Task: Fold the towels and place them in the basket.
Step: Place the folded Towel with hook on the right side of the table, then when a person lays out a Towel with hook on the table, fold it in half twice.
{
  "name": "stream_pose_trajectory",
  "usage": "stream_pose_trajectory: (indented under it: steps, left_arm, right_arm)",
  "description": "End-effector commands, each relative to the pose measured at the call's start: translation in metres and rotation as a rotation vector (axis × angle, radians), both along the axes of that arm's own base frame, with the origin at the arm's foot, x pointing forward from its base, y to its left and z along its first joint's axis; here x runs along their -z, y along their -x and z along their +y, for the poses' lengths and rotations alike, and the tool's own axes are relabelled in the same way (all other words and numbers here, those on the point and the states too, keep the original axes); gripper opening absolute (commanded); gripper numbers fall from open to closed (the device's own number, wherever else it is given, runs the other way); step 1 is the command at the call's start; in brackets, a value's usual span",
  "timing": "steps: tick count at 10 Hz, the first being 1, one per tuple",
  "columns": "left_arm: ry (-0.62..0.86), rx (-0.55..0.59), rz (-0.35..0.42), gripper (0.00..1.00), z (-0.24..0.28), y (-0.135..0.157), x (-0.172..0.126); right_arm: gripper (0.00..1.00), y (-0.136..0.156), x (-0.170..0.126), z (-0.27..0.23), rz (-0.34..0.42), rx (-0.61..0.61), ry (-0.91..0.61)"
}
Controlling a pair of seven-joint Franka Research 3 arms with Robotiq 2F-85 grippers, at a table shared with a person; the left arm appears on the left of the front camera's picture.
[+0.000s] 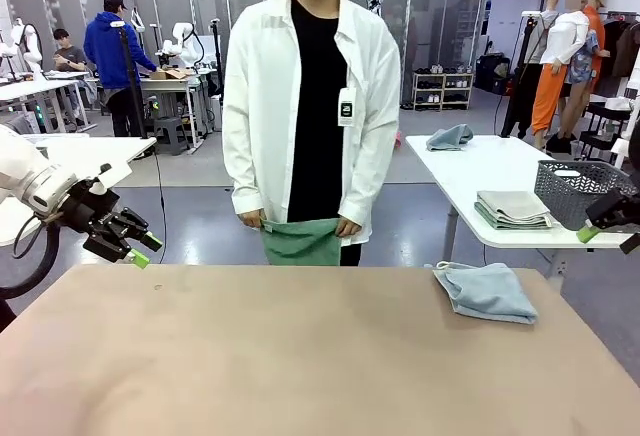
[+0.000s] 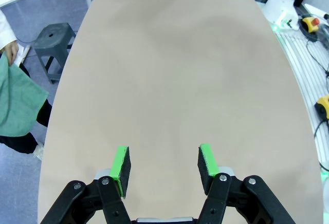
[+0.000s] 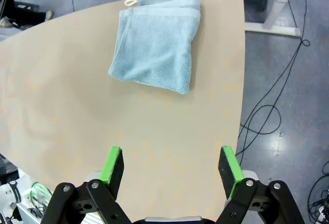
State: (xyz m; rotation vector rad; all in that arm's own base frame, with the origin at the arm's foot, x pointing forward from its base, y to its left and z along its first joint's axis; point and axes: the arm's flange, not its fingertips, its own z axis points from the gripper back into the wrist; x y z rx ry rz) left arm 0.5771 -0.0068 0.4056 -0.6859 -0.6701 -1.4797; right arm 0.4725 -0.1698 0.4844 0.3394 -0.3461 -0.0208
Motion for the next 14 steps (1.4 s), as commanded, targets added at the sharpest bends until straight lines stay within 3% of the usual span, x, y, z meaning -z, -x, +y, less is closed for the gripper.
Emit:
stream_pose_trajectory:
  steps: [1, 14]
  left_arm:
    - [0.000, 0.010, -0.011, 0.68, 0.0003, 0.0000, -0.0002]
    - [0.000, 0.010, -0.011, 0.68, 0.0003, 0.0000, -0.0002]
  right_arm:
    - [0.93, -0.0022, -0.0045, -0.0010, 0.014, 0.005, 0.001]
    - [0.93, -0.0022, -0.0045, -0.0010, 0.014, 0.005, 0.001]
